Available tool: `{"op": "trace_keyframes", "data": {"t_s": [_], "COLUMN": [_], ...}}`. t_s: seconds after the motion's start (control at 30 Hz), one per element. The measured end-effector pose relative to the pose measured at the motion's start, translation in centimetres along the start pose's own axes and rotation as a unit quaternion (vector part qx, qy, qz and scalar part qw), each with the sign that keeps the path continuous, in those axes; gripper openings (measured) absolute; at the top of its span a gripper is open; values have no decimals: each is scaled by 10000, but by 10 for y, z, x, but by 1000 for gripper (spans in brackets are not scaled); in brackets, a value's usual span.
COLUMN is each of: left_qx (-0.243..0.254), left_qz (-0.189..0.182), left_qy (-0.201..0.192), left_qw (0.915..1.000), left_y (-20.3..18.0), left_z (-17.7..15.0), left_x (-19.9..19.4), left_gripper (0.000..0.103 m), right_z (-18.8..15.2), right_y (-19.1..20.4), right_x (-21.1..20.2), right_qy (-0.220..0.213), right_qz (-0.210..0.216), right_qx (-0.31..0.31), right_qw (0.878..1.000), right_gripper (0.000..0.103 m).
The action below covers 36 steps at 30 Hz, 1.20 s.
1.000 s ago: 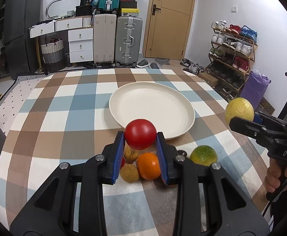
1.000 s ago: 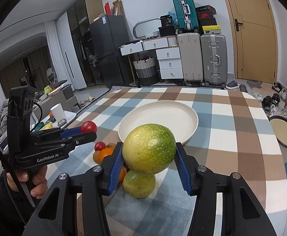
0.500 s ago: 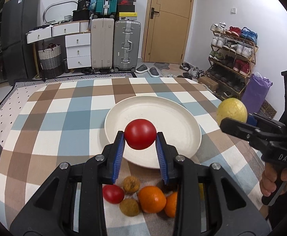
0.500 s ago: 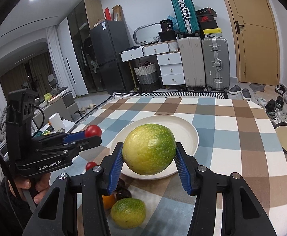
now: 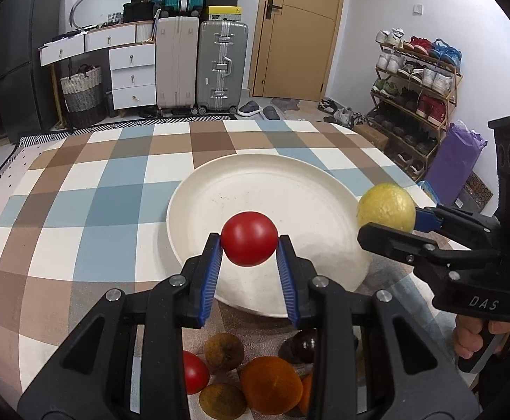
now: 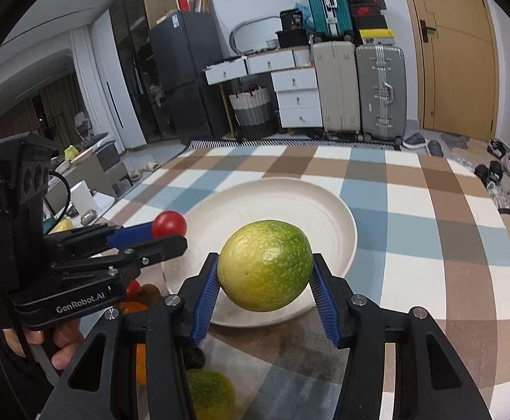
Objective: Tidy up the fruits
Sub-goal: 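Carry the tomato and citrus over the plate and open both grippers, then withdraw both grippers and grasp the second green citrus with the right gripper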
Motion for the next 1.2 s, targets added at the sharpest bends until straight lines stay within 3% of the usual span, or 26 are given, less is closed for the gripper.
{"op": "trace_keyframes", "data": {"t_s": [0.57,0.77,0.8,0.87,0.9,1.03,1.2], "left_qx": [178,194,185,146,112,-7,-97], "left_qz": [78,157,176,159,136,152,218], "left_qy": [93,121,110,126,135,121,-85], "left_qw": [9998,9996,9996,9997,9998,9998,9997], "left_y": [-7,-6,-6,-4,-3,4,12], "left_z": [-5,-6,-6,-6,-6,-6,-7], "left_x": [7,10,9,9,9,5,-9], "left_gripper": [29,29,29,30,30,45,78], "right_z": [-5,-4,-3,-3,-3,-5,-7], "right_y": [-2,-8,-8,-7,-7,-6,-10], "right_x": [24,22,19,15,13,9,6], "right_qy": [342,237,172,21,-10,-83,-92], "right_qz": [-57,-64,-47,-84,-120,-190,-318], "right_qx": [42,224,228,194,187,129,184], "right_qw": [9994,9994,9996,9998,9998,9997,9993], "right_gripper": [52,53,54,75,79,88,94]}}
Point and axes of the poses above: each gripper's, at about its wrist camera, not at the fingertips, and x roughly the way its jaws point, y to its left, z to its top, the point moved 1 cm from there along x, roughly the way its jaws point, and after that the axes turned 1 degree about y, right-handed, at the moved point
